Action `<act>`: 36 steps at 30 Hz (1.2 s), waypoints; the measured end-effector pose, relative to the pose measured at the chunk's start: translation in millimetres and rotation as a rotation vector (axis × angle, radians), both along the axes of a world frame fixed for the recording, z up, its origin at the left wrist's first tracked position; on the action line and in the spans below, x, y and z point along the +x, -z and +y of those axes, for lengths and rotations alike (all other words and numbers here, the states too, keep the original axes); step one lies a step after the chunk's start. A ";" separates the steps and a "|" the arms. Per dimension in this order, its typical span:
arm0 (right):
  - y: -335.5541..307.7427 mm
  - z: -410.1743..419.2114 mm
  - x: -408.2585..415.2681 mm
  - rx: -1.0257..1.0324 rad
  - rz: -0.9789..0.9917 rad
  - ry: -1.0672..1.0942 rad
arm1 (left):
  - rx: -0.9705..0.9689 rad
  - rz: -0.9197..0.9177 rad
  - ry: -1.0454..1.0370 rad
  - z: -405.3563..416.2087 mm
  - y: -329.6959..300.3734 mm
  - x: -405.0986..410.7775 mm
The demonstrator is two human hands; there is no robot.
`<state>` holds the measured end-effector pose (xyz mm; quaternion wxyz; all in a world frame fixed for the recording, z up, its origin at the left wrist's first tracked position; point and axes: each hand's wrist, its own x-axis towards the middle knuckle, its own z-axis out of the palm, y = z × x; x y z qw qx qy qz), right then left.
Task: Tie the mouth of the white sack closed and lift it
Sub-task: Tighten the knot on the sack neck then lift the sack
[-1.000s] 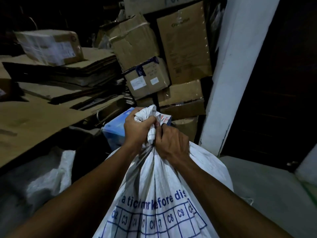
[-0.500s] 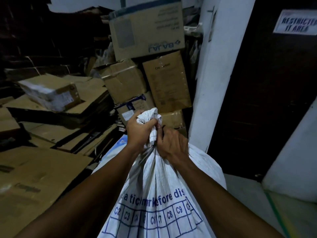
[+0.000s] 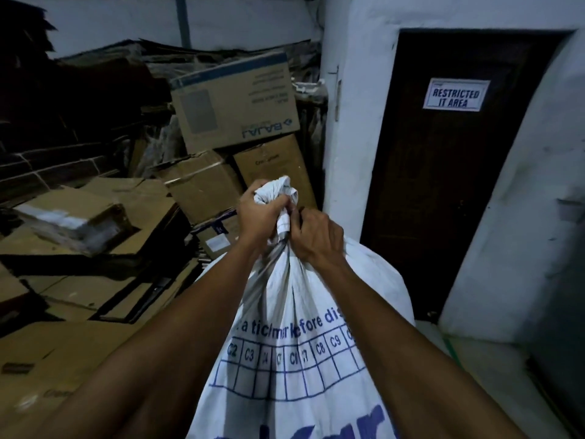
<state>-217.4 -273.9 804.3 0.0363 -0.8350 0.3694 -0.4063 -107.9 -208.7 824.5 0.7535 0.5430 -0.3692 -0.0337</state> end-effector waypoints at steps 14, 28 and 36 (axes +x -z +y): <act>-26.6 4.6 -28.1 -0.075 0.038 0.110 | -0.060 -0.040 0.107 0.2 -25.9 -21.0; -19.4 -48.6 -104.3 -0.043 0.022 0.162 | 0.004 -0.081 0.185 -63.1 -24.1 -91.1; -11.1 -108.4 -194.0 0.018 0.038 0.173 | 0.058 -0.113 0.227 -130.6 -18.3 -172.4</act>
